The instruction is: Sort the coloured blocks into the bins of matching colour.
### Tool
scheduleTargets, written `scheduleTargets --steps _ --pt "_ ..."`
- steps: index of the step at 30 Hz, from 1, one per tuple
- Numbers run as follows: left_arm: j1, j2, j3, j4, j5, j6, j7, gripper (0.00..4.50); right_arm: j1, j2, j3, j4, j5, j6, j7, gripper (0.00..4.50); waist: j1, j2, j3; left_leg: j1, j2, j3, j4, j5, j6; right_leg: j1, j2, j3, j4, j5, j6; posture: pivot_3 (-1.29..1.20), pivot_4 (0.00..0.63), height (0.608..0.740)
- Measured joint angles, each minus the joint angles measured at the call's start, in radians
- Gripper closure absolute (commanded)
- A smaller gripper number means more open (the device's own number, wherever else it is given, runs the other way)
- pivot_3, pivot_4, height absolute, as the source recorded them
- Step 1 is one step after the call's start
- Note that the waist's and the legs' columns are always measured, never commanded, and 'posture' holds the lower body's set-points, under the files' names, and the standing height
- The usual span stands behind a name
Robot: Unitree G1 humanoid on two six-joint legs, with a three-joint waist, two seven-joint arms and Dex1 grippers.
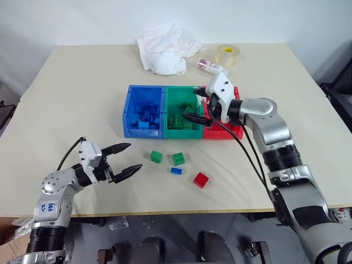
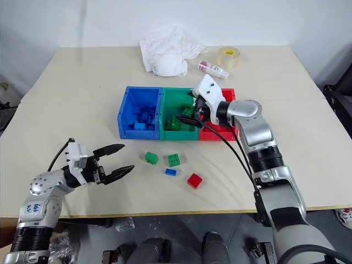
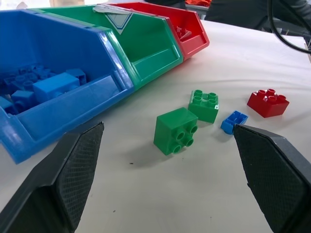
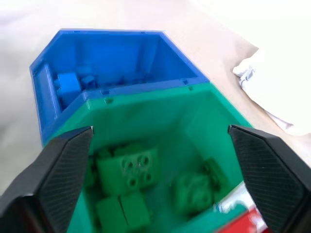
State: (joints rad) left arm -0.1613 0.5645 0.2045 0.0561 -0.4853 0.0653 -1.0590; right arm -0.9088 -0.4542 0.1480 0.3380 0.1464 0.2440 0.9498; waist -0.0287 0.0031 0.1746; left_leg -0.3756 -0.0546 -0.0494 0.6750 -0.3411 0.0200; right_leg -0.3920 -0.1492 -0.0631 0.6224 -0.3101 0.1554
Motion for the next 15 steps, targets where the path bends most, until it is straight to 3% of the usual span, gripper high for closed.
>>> scheduleTargets --steps 6,11,15 --pt "-0.029 0.008 -0.005 0.038 0.0 0.001 -0.027 0.0 0.255 -0.189 -0.024 -0.348 0.112 0.158 0.138 0.02 0.012 0.0 0.0 -0.001 0.0 0.0 0.001 0.0 0.0 0.001 0.0 0.0 -0.001 0.0 0.0 0.0 0.15 0.74" --pt "-0.056 0.033 -0.015 0.083 0.001 0.0 -0.078 0.0 0.559 -0.414 -0.162 -0.646 0.274 0.289 0.257 0.02 0.03 0.0 0.0 -0.001 0.001 0.002 0.002 0.0 0.001 0.002 0.0 0.0 -0.003 0.0 0.0 0.0 0.15 0.74" --pt "-0.071 0.054 -0.008 0.124 0.0 -0.006 -0.111 0.0 0.771 -0.549 -0.279 -0.708 0.296 0.314 0.307 0.02 0.033 -0.001 0.001 -0.001 0.001 0.004 0.004 -0.001 0.001 0.003 0.0 0.001 -0.004 0.0 0.0 0.0 0.15 0.74"
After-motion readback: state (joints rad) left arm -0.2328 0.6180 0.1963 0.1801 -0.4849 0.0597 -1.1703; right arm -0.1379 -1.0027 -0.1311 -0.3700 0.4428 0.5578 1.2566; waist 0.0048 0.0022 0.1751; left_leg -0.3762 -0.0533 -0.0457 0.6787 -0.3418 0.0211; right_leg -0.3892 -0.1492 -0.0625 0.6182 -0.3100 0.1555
